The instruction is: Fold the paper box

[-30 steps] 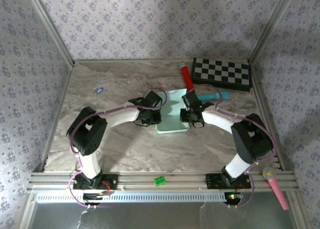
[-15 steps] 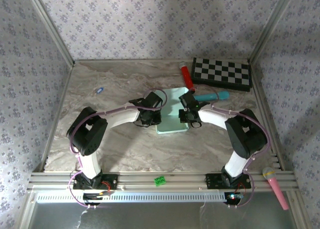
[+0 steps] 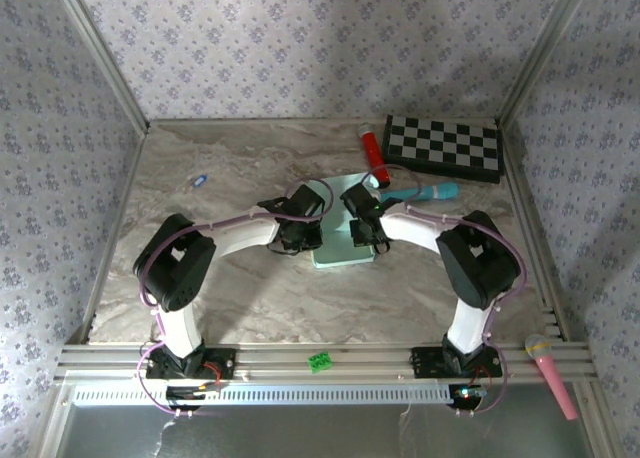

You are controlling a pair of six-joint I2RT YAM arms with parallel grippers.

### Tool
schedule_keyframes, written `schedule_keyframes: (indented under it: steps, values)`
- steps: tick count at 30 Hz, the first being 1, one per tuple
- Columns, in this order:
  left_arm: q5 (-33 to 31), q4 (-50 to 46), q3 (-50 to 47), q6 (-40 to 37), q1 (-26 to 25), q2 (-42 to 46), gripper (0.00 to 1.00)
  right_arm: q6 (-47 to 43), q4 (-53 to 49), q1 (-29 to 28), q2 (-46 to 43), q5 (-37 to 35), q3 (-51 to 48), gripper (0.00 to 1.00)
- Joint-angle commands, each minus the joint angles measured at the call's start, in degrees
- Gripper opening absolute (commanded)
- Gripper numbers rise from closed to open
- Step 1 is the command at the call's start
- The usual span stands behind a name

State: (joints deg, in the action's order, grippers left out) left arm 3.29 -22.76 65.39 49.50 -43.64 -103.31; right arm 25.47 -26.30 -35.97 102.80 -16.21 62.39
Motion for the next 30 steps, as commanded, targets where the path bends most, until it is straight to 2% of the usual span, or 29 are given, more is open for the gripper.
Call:
schedule_keyframes:
  steps: [1, 6, 13, 17, 25, 30]
  values:
    - [0.8, -3.1, -0.6, -2.1, -1.1, 0.5, 0.04, -0.9, -7.9, -1.1, 3.9, -10.5, 2.3, 0.12]
    - [0.8, -3.3, -0.2, -2.2, -1.1, 0.1, 0.04, 1.1, -10.4, -2.1, 6.4, -10.5, 3.4, 0.13]
    - [0.5, -3.9, 0.3, -2.8, -1.1, -0.1, 0.04, 2.8, -4.8, -1.9, 3.9, -3.2, 1.4, 0.17]
    - [0.3, -4.2, 0.9, -2.9, -1.2, -0.1, 0.05, 4.3, -2.0, -1.9, 1.0, 0.0, 0.9, 0.26]
    - [-1.0, -5.8, 2.2, -4.0, -1.1, -0.8, 0.05, 7.0, -0.5, -2.0, -3.2, 2.1, 0.8, 0.46]
    - [-2.1, -7.1, 3.2, -5.4, -1.1, -1.4, 0.06, 8.3, 0.2, -2.0, -4.9, 3.2, 0.1, 0.54]
